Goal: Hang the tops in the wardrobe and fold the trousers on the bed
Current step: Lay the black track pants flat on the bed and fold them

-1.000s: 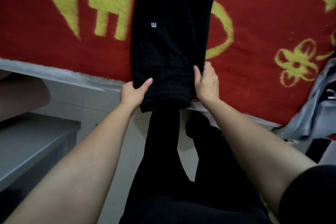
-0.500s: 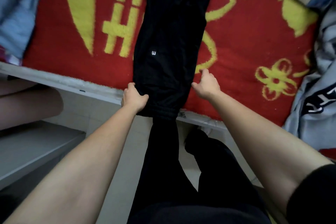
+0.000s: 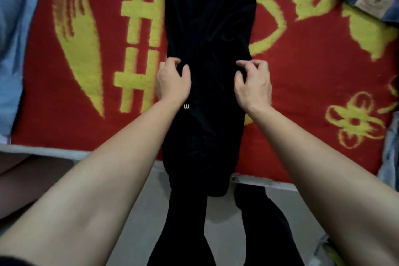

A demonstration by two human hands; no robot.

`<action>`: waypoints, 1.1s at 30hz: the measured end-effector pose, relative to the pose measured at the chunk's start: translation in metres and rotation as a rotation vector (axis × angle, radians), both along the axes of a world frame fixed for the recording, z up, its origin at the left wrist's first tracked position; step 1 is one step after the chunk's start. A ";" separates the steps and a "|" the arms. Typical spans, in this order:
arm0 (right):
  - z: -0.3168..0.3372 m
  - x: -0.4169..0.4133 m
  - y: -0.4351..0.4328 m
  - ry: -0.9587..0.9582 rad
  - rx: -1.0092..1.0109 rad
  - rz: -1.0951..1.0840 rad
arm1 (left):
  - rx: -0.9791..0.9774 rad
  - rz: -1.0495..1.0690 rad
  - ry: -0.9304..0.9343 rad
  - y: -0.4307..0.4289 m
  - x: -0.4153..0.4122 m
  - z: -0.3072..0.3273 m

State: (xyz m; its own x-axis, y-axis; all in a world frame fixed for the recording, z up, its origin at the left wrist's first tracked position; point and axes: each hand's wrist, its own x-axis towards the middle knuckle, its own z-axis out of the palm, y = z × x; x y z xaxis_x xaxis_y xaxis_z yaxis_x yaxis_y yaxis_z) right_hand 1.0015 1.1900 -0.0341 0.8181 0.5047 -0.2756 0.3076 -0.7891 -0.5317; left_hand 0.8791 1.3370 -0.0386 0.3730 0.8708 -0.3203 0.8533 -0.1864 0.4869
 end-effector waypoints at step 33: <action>-0.032 0.138 0.248 0.443 0.279 -0.428 | -0.565 0.102 -0.306 0.129 0.057 -0.056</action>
State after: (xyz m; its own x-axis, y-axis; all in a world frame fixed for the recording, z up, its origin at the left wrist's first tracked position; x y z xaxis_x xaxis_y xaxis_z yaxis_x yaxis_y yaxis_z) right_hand 1.1400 1.4376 -0.0666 0.8017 0.2621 -0.5372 -0.2953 -0.6078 -0.7372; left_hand 0.9365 1.4656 -0.0943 0.4448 0.6354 -0.6312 0.6601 0.2437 0.7105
